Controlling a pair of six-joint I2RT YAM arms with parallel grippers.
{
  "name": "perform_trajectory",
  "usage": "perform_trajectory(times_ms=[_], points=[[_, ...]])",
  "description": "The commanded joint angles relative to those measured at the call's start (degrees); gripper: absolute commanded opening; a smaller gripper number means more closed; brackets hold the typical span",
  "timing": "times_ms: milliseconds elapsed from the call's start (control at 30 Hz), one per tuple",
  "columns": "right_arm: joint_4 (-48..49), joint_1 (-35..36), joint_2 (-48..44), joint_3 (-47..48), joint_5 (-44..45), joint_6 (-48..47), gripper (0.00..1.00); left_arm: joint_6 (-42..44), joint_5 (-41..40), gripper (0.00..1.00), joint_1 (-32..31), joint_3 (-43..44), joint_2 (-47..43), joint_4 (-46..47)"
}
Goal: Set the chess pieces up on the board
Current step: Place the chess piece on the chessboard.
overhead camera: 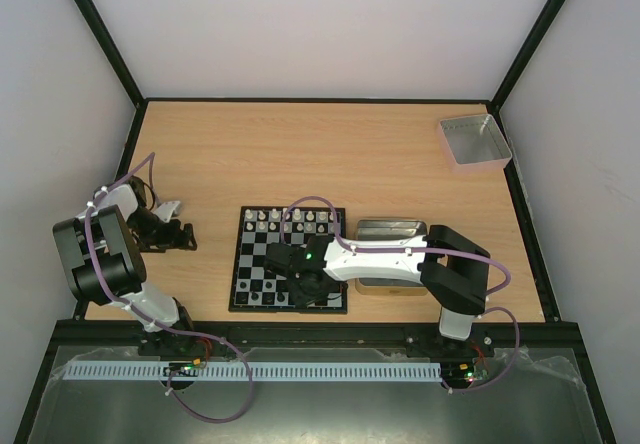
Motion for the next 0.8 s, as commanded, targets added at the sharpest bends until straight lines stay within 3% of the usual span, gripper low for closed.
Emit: perform_trajectory(times_ms=[0, 133, 267, 767], points=[[-1.0, 0.4, 0.0, 0.9, 0.1, -0.3, 0.11, 0.0, 0.1, 0.95, -0.2, -0.5, 0.0, -0.8], [-1.6, 0.4, 0.3, 1.2, 0.7, -0.4, 0.12, 0.0, 0.1, 0.95, -0.2, -0.5, 0.2, -0.9], [-2.2, 0.4, 0.5, 1.5, 1.1, -0.3, 0.25, -0.1, 0.2, 0.95, -0.1, -0.5, 0.3, -0.9], [-4.5, 0.3, 1.1, 4.3, 4.3, -0.9, 0.26, 0.0, 0.1, 0.95, -0.2, -0.5, 0.2, -0.9]])
